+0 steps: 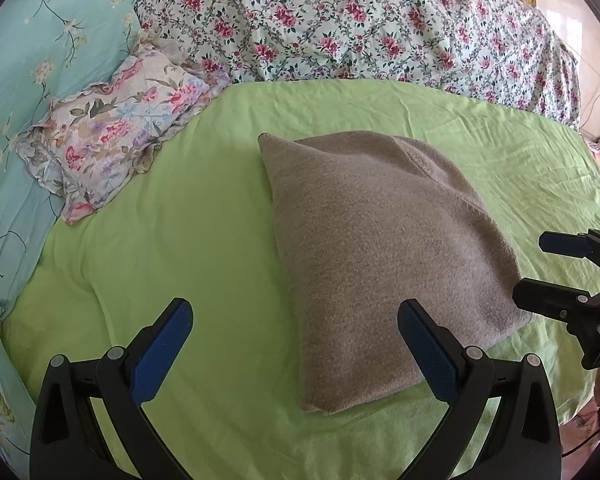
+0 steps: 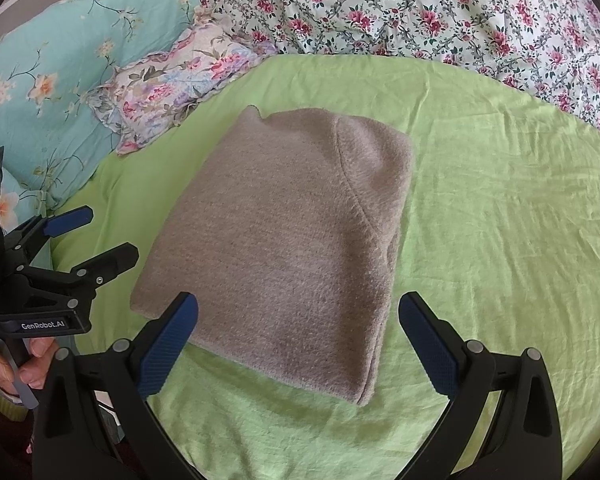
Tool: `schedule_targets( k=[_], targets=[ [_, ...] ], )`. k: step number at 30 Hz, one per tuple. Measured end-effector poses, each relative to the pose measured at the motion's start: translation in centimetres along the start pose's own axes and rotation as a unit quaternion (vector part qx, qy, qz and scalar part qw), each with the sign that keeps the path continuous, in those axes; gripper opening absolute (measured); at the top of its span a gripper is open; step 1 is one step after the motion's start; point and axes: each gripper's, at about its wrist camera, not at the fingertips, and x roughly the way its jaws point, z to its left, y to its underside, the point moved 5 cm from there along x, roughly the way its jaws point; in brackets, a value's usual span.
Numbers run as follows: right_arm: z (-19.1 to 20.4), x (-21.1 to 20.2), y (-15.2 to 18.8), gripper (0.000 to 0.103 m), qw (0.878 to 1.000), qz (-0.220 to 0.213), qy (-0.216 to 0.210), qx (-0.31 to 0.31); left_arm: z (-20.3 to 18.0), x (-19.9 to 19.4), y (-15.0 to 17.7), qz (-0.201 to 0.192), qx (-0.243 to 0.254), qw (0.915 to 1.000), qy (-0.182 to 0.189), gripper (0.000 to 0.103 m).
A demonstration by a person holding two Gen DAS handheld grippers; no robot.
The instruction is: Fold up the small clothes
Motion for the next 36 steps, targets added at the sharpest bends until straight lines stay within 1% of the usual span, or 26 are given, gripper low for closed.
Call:
schedule_targets(
  k=[11, 21, 27, 36],
  targets=[
    [-0.2, 0.1, -0.1, 0.1, 1.0, 0.001, -0.001, 0.001, -0.3, 0.4, -0.2, 0.003, 0.004, 1.0, 0.001, 0.102],
    [-0.9, 0.4, -1.2, 0.1, 1.0, -0.001, 0.006, -0.003, -0.4, 1.0, -1.2, -0.003, 0.011, 0.9999, -0.001, 0.103],
    [-1.3, 0.7, -1.6, 0.1, 1.0, -0.004, 0.005, 0.002, -0.5, 1.8, -1.7, 0.002, 0.013, 0.9999, 0.011, 0.102],
    [-1.8, 1.1, -1.8, 0.1, 1.0, -0.001, 0.008, 0.003, -0.8, 2.2, -2.1, 0.003, 0.016, 0.9998, 0.012, 0.103]
  ],
)
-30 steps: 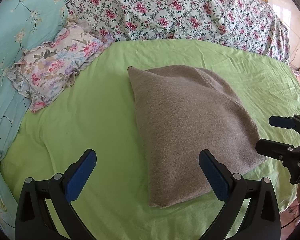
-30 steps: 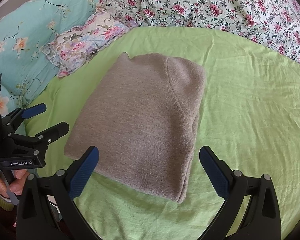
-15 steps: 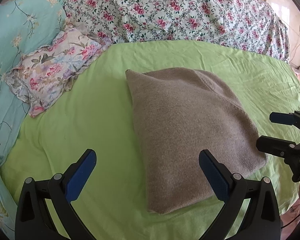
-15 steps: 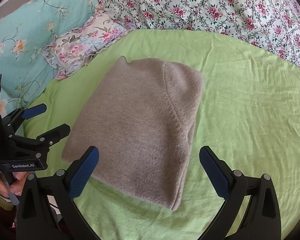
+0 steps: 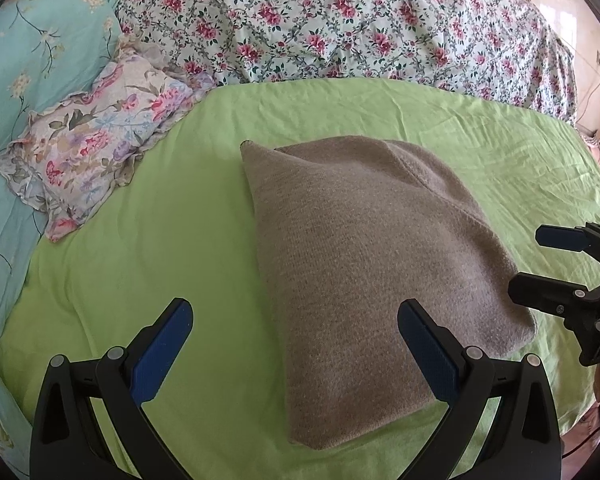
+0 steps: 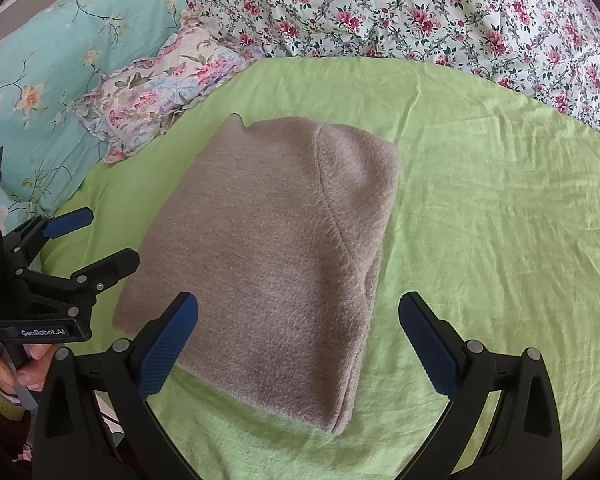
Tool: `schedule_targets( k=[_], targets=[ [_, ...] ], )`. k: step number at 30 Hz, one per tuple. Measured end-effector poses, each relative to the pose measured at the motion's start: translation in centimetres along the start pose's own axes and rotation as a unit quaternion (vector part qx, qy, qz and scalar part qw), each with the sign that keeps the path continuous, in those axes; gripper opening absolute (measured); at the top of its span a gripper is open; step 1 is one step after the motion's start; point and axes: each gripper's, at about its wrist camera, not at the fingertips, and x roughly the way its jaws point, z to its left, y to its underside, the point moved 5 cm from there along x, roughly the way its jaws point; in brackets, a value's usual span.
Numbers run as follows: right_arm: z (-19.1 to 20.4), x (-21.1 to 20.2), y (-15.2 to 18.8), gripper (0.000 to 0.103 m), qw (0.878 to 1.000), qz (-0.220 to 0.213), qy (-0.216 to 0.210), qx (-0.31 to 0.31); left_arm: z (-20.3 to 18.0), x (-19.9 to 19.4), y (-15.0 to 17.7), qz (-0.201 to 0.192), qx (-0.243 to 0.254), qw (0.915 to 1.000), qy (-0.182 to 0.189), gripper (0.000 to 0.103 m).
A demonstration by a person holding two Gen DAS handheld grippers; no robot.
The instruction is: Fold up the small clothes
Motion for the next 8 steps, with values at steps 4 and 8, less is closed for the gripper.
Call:
schedule_targets(
  k=[4, 8],
  targets=[
    [-0.01, 0.07, 0.06, 0.1, 1.0, 0.001, 0.0, 0.0, 0.21, -0.21, -0.18, -0.003, -0.002, 1.0, -0.002, 0.102],
    [-0.05, 0.38, 0.19, 0.1, 1.0, 0.006, 0.001, 0.0, 0.55, -0.46, -0.01, -0.003, -0.006, 1.0, -0.004, 0.102]
  ],
)
